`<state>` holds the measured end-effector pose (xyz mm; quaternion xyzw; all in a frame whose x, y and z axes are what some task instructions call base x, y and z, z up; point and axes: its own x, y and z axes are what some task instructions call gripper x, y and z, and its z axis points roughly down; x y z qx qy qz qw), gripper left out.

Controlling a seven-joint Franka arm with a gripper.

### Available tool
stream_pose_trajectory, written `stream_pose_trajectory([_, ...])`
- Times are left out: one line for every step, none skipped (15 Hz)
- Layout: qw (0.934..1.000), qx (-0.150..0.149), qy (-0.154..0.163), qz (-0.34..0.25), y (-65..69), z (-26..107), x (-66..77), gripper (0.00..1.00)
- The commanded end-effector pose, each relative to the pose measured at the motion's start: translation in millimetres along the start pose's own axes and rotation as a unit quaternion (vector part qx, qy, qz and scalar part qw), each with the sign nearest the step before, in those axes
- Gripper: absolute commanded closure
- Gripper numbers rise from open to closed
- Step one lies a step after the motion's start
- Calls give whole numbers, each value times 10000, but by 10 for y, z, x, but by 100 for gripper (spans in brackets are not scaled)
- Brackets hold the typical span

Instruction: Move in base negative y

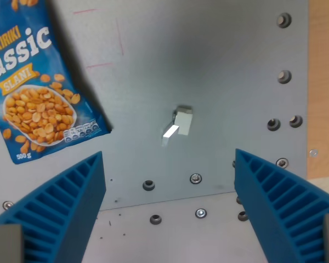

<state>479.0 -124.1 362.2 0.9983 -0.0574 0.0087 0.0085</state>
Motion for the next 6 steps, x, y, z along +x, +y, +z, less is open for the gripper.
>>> stream_pose_trajectory([9999, 52, -96, -74, 153, -34, 104, 0])
stream_pose_trajectory([9999, 52, -96, -74, 202, -31, 116, 0])
stream_pose_trajectory([9999, 52, -96, -74, 252, -28, 128, 0])
stream_pose_trajectory([9999, 52, -96, -74, 302, -25, 140, 0])
stream_pose_trajectory([9999, 52, -96, -74, 352, -23, 153, 0])
stream_pose_trajectory([9999, 52, -96, -74, 402, -20, 165, 0])
